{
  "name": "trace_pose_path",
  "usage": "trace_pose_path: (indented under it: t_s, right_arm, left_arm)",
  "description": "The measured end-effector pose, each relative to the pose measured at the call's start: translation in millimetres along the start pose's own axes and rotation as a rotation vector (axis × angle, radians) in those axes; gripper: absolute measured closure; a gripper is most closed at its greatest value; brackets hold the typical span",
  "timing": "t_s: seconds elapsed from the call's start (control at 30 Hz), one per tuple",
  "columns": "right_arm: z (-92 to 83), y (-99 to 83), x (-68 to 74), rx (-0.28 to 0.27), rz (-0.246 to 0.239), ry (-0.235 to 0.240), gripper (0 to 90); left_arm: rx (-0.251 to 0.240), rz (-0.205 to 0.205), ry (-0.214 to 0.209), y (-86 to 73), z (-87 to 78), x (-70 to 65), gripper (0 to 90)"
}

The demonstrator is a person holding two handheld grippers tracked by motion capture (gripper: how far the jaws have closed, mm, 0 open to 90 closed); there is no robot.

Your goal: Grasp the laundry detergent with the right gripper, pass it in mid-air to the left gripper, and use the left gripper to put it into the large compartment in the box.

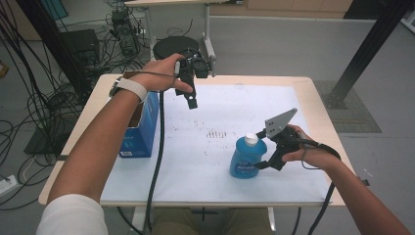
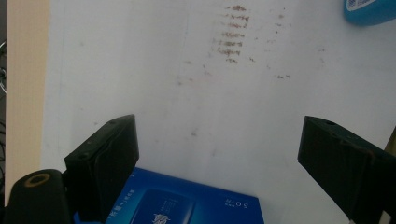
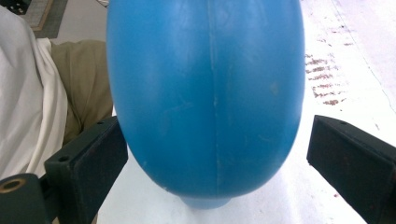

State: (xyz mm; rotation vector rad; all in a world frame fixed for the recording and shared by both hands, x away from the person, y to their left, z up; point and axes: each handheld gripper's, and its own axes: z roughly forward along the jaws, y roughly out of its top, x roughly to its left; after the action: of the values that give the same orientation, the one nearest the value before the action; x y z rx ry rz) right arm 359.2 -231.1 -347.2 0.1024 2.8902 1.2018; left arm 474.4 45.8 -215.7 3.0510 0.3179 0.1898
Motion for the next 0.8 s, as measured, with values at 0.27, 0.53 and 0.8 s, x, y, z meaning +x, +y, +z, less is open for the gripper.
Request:
trace_pose_path:
  t_s: [0.27, 0.53, 0.8]
  right_arm:
    - [0.4, -0.1, 0.1, -0.003, 0.000, 0.001, 5.3]
    - [0.2, -0.1, -0.2, -0.006, 0.000, 0.000, 5.3]
    - [1.3, 0.5, -0.4, -0.005, -0.001, 0.001, 5.3]
  left_arm:
    - [0.000, 0.000, -0.001, 0.3, 0.1, 0.1, 12.8]
    - [-0.004, -0.004, 0.000, -0.7, 0.1, 0.3, 12.9]
    - [-0.003, -0.003, 0.000, -1.5, 0.0, 0.6, 12.9]
